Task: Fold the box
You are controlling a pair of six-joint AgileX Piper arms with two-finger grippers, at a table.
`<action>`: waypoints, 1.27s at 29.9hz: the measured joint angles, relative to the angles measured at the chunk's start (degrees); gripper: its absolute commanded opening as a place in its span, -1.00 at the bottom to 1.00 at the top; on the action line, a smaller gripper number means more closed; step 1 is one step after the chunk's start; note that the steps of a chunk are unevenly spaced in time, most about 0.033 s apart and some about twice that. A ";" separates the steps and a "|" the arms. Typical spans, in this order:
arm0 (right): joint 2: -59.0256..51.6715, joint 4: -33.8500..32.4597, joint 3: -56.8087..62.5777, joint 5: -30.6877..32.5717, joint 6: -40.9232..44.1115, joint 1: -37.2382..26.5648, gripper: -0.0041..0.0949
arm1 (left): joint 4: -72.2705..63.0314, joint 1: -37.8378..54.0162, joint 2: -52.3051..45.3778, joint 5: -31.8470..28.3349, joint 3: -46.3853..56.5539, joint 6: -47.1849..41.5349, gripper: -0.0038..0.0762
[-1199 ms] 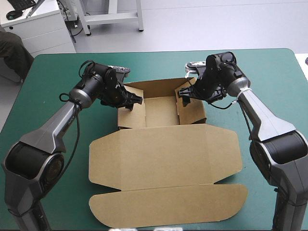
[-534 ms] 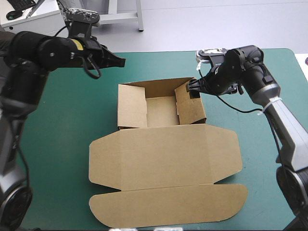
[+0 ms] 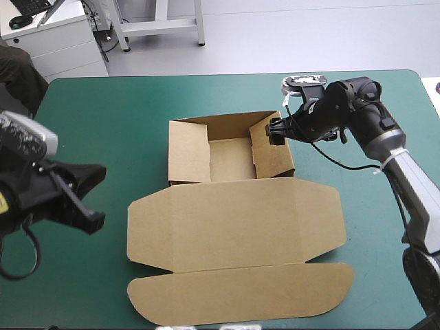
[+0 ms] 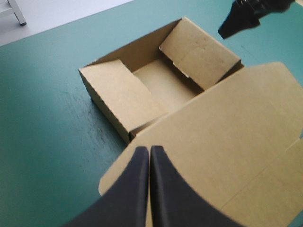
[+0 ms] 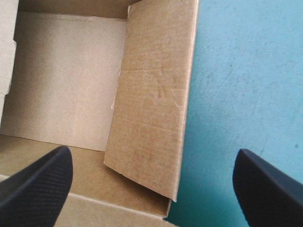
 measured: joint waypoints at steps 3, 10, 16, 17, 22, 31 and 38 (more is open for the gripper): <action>2.69 1.77 0.00 0.28 -0.28 0.00 0.76 | 0.02 0.00 -6.23 -0.28 7.60 0.46 -0.93; 8.57 0.66 0.00 -1.98 -0.47 0.00 0.76 | 2.12 0.00 -17.89 -6.04 22.44 0.95 -0.93; 12.12 -1.49 -0.06 -3.05 -0.24 0.00 0.76 | 2.87 0.00 -23.73 -11.29 34.41 0.95 -0.93; 12.51 -1.49 -0.06 -3.29 -0.24 0.00 0.76 | 2.92 0.00 -24.42 -11.95 35.74 1.00 -0.93; 13.83 -1.36 -0.06 -4.37 -0.24 0.00 0.59 | 2.87 0.00 -27.79 -15.43 42.04 1.50 -0.93; 14.89 0.43 -1.31 -1.78 -2.06 0.00 -0.94 | 2.92 0.00 -30.13 -17.06 45.89 1.64 -0.93; 16.29 -1.43 -7.67 2.05 -3.44 0.00 -0.95 | 3.14 0.00 -30.20 -17.75 45.89 1.70 -0.93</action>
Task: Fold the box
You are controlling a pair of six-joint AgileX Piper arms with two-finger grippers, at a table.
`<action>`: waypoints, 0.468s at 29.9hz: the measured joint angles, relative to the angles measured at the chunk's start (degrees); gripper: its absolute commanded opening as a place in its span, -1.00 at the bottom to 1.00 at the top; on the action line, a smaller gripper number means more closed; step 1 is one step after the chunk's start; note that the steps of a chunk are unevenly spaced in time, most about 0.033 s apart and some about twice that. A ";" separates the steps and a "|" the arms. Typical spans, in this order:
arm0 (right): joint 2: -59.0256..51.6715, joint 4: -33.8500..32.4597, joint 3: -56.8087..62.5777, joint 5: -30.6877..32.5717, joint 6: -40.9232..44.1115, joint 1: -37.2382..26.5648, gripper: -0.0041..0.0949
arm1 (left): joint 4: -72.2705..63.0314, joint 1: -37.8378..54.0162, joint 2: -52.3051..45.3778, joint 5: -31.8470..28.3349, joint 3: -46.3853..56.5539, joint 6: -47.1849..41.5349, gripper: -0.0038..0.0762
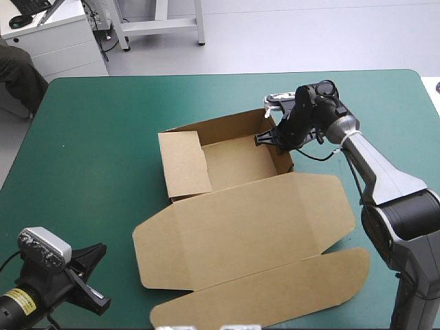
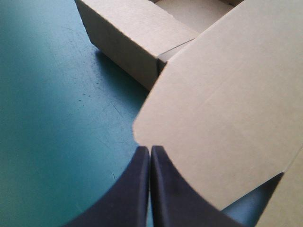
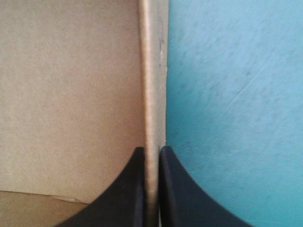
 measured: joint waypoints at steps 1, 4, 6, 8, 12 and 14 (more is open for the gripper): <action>0.00 -1.72 -2.04 0.94 -0.58 -0.12 -0.95 | 0.00 0.00 0.00 0.00 0.00 0.00 -0.93; 0.00 -7.77 -8.54 2.41 -1.33 -1.60 -0.96 | 0.00 0.00 0.00 0.00 0.00 0.05 -0.93; 0.00 -12.61 -12.86 3.26 -1.33 -3.69 -0.96 | 0.00 0.00 0.00 -0.07 0.00 0.11 -0.93; 0.00 -16.80 -16.20 3.83 -1.33 -7.16 -0.96 | 0.13 0.00 0.00 -0.24 0.00 0.17 -0.93; -0.05 -20.25 -18.53 4.27 -1.43 -15.87 -0.96 | 0.18 0.00 0.00 -0.66 0.00 0.17 -0.93; -0.05 -20.77 -18.58 4.47 -1.48 -20.66 -0.96 | 0.18 0.00 0.00 -0.66 0.00 0.17 -0.93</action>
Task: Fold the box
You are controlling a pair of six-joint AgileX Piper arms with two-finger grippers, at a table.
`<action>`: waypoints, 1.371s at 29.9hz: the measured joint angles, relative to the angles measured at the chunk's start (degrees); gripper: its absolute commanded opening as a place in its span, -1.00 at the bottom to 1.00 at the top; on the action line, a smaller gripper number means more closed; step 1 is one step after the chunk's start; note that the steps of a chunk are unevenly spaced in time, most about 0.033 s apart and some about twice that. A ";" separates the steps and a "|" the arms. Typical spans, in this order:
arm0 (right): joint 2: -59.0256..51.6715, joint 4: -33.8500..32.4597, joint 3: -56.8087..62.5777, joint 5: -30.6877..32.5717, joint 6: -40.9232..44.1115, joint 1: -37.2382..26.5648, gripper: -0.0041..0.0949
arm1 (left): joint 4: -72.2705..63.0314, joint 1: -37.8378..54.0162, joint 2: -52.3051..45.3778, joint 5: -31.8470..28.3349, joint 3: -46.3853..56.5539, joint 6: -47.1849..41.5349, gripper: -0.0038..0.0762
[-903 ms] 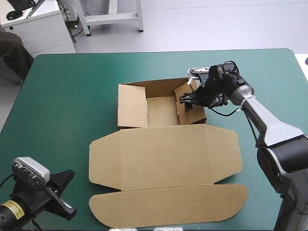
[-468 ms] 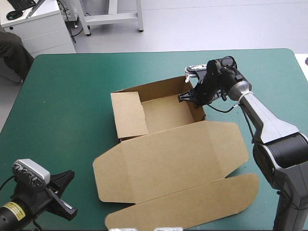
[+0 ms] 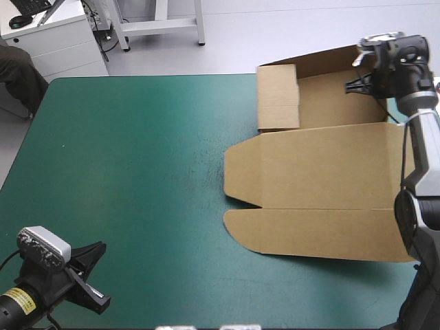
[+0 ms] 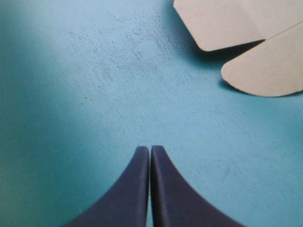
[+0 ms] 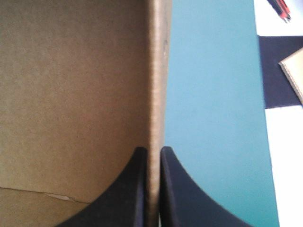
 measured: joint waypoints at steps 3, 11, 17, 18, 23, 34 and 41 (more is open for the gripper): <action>0.62 -0.26 -0.02 0.00 -0.36 -5.97 -0.96 | 0.00 0.00 0.00 0.00 0.00 0.04 -0.93; 4.61 3.18 -0.07 0.00 -0.36 -16.55 -0.96 | 0.00 0.00 0.00 0.00 0.00 0.16 -0.93; 8.76 5.39 -0.07 0.00 -0.36 -19.74 -0.84 | 0.00 0.00 0.00 0.05 0.00 0.16 -0.93; 9.26 5.75 -0.07 0.00 -0.36 -20.06 -0.77 | 0.00 0.00 0.00 0.05 0.00 0.16 -0.93; 10.69 6.78 -0.07 -0.05 -3.20 -20.58 -0.11 | 0.00 0.00 0.00 0.31 0.00 0.16 -0.93; 8.79 8.83 -0.07 0.00 -3.41 -20.58 0.48 | 0.00 0.00 0.00 0.49 0.00 0.16 -0.93; -2.71 12.89 1.96 0.00 -5.00 -20.48 -0.92 | 0.00 0.00 0.00 0.49 0.00 0.16 -0.93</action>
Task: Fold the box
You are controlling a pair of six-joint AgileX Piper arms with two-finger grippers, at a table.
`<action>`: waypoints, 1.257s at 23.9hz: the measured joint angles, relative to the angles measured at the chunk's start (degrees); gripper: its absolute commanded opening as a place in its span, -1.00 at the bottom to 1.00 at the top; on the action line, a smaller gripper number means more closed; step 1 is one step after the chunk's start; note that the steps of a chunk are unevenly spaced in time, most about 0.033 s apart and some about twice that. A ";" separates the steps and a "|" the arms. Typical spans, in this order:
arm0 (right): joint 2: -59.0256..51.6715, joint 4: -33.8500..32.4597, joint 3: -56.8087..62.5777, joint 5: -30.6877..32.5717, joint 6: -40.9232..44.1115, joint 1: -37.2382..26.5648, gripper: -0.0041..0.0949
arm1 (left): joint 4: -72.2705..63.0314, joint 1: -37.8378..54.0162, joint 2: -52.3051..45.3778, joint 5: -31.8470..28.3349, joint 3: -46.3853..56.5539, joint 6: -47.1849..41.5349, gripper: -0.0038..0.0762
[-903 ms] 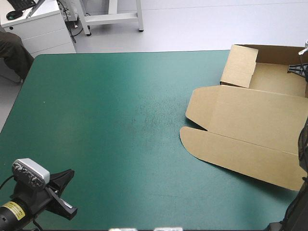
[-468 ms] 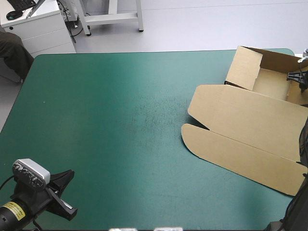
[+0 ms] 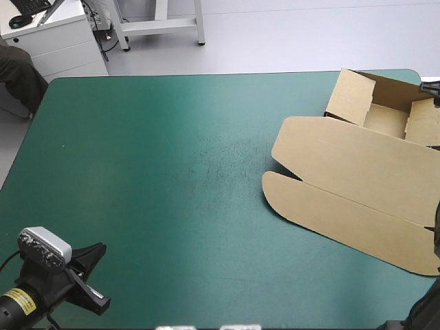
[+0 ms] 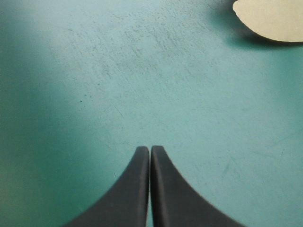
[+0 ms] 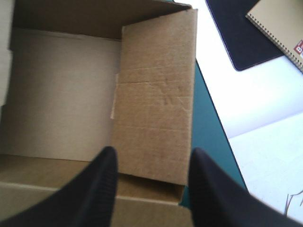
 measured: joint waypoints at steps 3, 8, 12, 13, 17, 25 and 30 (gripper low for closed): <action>-5.65 3.60 2.98 0.00 -1.05 0.00 -0.92 | 0.00 0.00 0.00 0.00 0.22 0.00 -0.93; -15.45 16.48 14.04 -0.07 -8.11 0.63 -0.95 | 0.00 0.00 0.00 0.06 0.35 0.00 -0.93; -24.47 21.72 25.97 -0.91 -12.98 5.02 -0.95 | 0.00 0.00 0.00 0.06 0.35 0.00 -0.93; -28.70 21.96 31.70 -2.61 -13.66 7.75 -0.95 | 0.00 0.00 0.00 0.01 0.35 0.00 -0.93; -45.60 22.59 53.35 -13.60 -16.74 19.02 -0.95 | 0.31 0.00 0.00 0.06 0.35 -1.05 -0.93; -69.88 22.97 76.52 -23.92 -20.10 26.91 -0.95 | 1.52 0.00 -6.35 -3.65 5.66 -4.45 -0.93; -78.53 24.63 86.16 -26.40 -19.03 26.91 -0.95 | 1.47 0.00 -11.51 -5.88 9.88 -4.50 -0.93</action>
